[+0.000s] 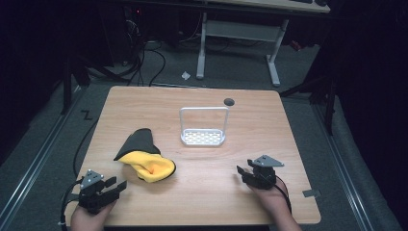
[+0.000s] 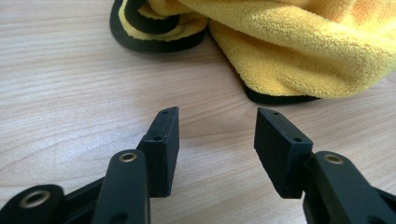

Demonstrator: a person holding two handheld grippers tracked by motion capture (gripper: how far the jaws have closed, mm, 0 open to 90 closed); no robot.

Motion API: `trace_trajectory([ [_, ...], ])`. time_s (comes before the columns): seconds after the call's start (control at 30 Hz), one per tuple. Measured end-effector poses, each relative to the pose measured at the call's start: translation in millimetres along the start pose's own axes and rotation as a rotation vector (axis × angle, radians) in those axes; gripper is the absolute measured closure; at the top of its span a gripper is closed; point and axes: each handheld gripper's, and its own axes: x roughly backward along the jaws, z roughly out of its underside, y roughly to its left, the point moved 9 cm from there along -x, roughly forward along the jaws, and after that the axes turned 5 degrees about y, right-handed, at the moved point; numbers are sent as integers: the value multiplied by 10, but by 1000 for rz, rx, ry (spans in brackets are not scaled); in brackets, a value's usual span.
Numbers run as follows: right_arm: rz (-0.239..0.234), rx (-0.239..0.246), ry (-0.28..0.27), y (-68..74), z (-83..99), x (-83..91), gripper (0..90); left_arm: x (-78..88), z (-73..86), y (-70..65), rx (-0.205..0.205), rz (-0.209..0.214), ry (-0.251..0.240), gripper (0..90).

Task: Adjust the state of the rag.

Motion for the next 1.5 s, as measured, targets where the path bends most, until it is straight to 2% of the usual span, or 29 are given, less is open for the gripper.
trace_trajectory([
  [0.13, 11, 26, -4, 31, -6, -11, 461, 10, -22, 0, -11, 0, -5, 498],
  [0.27, 8, 25, -3, 48, 0, -1, 461, 28, -44, 1, -27, -10, -15, 482],
  [0.47, 9, 24, -8, 41, -3, 9, 461, 248, -205, -1, -51, -21, -125, 406],
  [0.53, 7, 23, -5, 47, 0, 3, 461, 276, -237, 48, -28, -13, -138, 374],
  [0.6, 6, 29, -6, 54, -2, 3, 461, 266, -258, 92, -6, 0, -137, 334],
  [0.67, 5, 30, -7, 57, -2, 5, 462, 247, -300, 131, -13, -20, -136, 302],
  [0.73, 4, 30, -5, 59, 0, 4, 462, 204, -402, 159, -9, -18, -137, 273],
  [0.77, 4, 30, -5, 59, 0, 4, 462, 204, -402, 159, -9, -18, -137, 266],
  [1.03, 3, 34, -1, 74, 7, -2, 462, -82, -584, 206, -1, 4, -80, 246],
  [1.07, 4, 35, 0, 75, 8, -2, 462, -122, -601, 217, 2, 2, -70, 263],
  [1.17, 3, 41, 0, 79, 10, -3, 462, -230, -633, 206, 32, 37, -51, 421],
  [1.2, 2, 42, 0, 79, 10, -4, 462, -282, -641, 187, 38, 43, -44, 586],
  [1.23, 2, 42, 0, 79, 10, -4, 462, -282, -641, 187, 38, 43, -44, 655],
  [1.27, 1, 40, 2, 78, 13, -5, 463, -303, -642, 161, 17, 25, -49, 772],
  [1.37, 1, 40, 2, 75, 15, -3, 463, -292, -657, 113, 10, 29, -59, 815],
  [1.5, 0, 41, 1, 75, 18, 5, 464, -84, -829, -69, -32, 45, -140, 830],
])
